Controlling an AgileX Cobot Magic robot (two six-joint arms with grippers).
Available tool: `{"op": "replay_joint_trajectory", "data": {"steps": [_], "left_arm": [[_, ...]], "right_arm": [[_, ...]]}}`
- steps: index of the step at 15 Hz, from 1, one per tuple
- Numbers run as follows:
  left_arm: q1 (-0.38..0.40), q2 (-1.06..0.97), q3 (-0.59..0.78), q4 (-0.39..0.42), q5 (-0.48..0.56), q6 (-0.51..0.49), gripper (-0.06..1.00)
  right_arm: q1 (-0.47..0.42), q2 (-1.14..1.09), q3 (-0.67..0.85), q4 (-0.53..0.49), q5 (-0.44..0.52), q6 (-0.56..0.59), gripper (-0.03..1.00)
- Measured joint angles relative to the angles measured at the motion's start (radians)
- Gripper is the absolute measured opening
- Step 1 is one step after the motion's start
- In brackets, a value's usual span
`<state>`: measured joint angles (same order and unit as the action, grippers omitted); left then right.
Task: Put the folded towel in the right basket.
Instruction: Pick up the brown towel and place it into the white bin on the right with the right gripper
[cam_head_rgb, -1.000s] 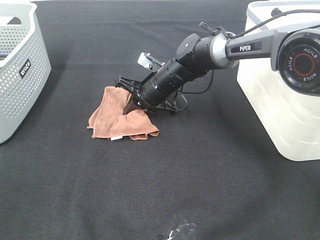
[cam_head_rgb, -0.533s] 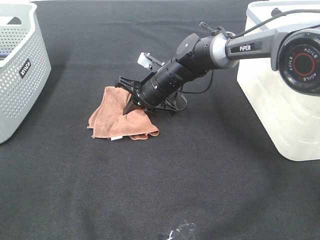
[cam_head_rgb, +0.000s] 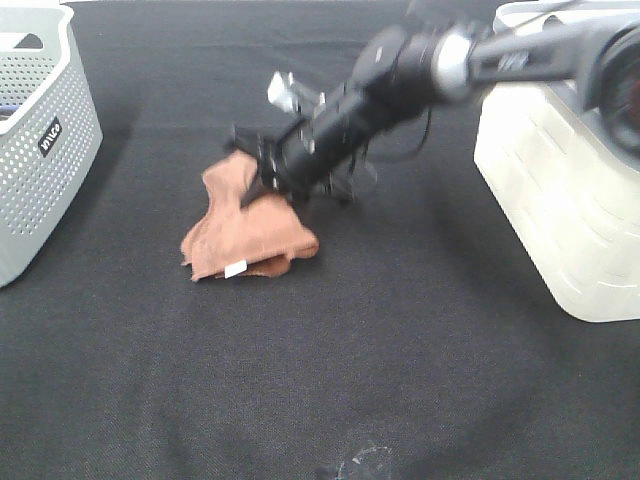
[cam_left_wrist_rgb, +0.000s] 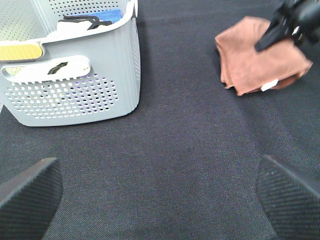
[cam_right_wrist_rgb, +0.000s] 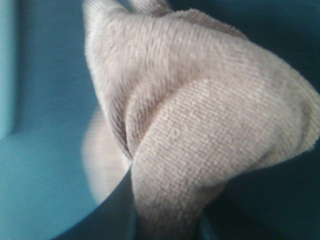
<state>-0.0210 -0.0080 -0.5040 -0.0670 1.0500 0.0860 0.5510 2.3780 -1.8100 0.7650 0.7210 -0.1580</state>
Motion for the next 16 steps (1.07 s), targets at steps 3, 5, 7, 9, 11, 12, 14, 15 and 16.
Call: {"op": "replay_joint_trajectory", "data": {"steps": [3, 5, 7, 9, 11, 12, 14, 15, 16], "left_arm": [[0.0, 0.0, 0.0, 0.0, 0.0, 0.0, 0.98], [0.0, 0.0, 0.001, 0.0, 0.0, 0.0, 0.98], [0.0, 0.0, 0.001, 0.0, 0.0, 0.0, 0.98], [0.0, 0.0, 0.001, 0.0, 0.0, 0.0, 0.98], [0.0, 0.0, 0.001, 0.0, 0.0, -0.001, 0.98], [0.0, 0.0, 0.001, 0.0, 0.0, -0.001, 0.98], [0.0, 0.0, 0.001, 0.0, 0.0, -0.001, 0.98], [0.0, 0.0, 0.001, 0.0, 0.0, -0.001, 0.98], [0.0, 0.0, 0.001, 0.0, 0.0, -0.001, 0.98]], "right_arm": [[0.0, -0.152, 0.0, -0.02, 0.061, 0.0, 0.2], [-0.014, -0.262, 0.0, -0.047, 0.123, 0.0, 0.2], [-0.052, -0.365, 0.0, -0.063, 0.159, 0.0, 0.2], [-0.159, -0.492, 0.0, -0.067, 0.165, 0.0, 0.2], [-0.33, -0.635, 0.0, -0.121, 0.178, 0.0, 0.2], [-0.406, -0.676, 0.0, -0.165, 0.187, 0.0, 0.2], [-0.531, -0.713, 0.0, -0.319, 0.199, 0.0, 0.2], [-0.574, -0.711, 0.003, -0.41, 0.201, 0.0, 0.2], [-0.609, -0.7, 0.017, -0.498, 0.203, 0.0, 0.2]]}}
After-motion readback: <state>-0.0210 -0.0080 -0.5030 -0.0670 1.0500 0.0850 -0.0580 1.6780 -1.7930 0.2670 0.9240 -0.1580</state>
